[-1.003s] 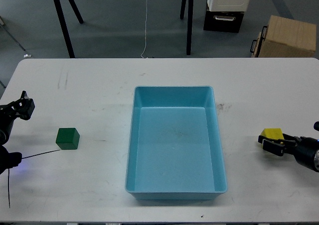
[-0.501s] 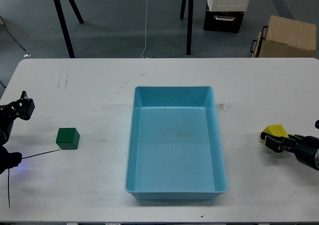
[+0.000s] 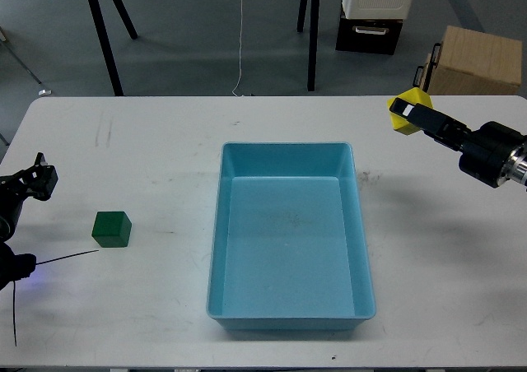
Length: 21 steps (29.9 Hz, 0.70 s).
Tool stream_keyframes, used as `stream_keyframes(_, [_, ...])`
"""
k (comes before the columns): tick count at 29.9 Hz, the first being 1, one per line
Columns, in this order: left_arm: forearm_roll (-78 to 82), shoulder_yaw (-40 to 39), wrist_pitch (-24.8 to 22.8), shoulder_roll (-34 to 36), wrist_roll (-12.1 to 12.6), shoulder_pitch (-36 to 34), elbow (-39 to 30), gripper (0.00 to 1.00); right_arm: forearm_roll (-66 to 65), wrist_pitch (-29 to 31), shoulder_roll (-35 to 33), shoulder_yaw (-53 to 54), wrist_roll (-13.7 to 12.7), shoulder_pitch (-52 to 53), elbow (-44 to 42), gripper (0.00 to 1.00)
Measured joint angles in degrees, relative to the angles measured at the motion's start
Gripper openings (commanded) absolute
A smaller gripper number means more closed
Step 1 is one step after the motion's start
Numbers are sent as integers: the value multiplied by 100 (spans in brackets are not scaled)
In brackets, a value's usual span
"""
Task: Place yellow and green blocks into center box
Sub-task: 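Lift the yellow cube and carry it over the blue tray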
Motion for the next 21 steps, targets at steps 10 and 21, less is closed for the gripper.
stream_keyframes(10, [-8,-8,105,29,-43,1,-5,100,124,436,913,-1568,8,830,-57,21])
stream_keyframes(21, [-8,-8,118,57,-42,2,-5,100,130,459,986,-1810,-47,791,-171,65])
